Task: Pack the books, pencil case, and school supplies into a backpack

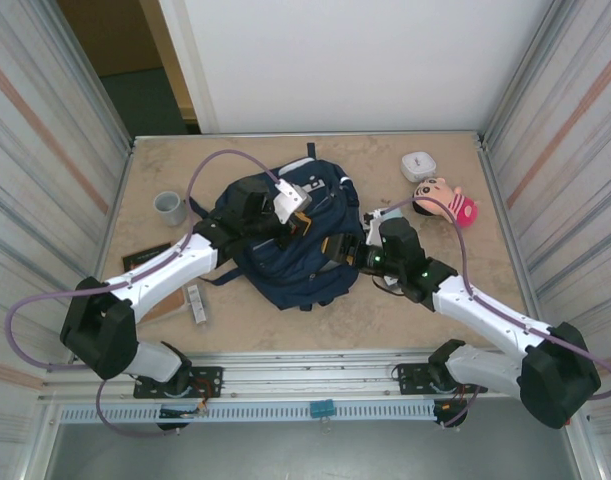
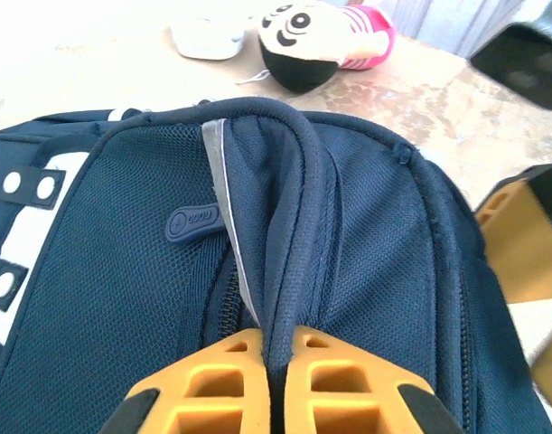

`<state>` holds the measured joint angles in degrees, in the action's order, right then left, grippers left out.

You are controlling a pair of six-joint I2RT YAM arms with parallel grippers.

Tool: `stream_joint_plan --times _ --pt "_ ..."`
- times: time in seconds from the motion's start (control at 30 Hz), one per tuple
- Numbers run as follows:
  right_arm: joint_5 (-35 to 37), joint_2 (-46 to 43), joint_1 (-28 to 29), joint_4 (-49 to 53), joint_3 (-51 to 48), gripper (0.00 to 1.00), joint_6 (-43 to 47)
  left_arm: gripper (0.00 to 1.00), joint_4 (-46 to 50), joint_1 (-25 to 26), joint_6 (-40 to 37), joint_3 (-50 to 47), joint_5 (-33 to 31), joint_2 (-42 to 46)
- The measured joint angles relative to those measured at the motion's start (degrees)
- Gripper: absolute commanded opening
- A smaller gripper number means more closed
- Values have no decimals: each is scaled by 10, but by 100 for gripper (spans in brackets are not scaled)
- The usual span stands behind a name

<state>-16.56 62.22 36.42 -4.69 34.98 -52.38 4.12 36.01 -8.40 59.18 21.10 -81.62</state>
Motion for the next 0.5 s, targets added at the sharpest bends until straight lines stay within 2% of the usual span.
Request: stream_joint_plan --times 0.17,0.2,0.3,0.33,0.37,0.43,0.5 --pt "16 35 22 -49 -10 78 -23 0 12 -4 -14 0 42 0" --pt "18 46 26 -61 -10 74 -27 0 15 -5 -15 0 46 0" --pt "20 77 38 -121 -13 39 -43 0 25 -7 -19 0 50 0" --pt "22 82 42 -140 -16 31 -47 0 29 -7 -19 0 50 0" --pt "25 86 49 -162 -19 21 -52 5 34 -8 -18 0 45 0" --pt "37 87 63 -193 -24 7 -58 19 41 -7 -16 2 31 0" --pt "53 87 76 -212 -26 2 -59 28 54 -7 -3 7 17 1"
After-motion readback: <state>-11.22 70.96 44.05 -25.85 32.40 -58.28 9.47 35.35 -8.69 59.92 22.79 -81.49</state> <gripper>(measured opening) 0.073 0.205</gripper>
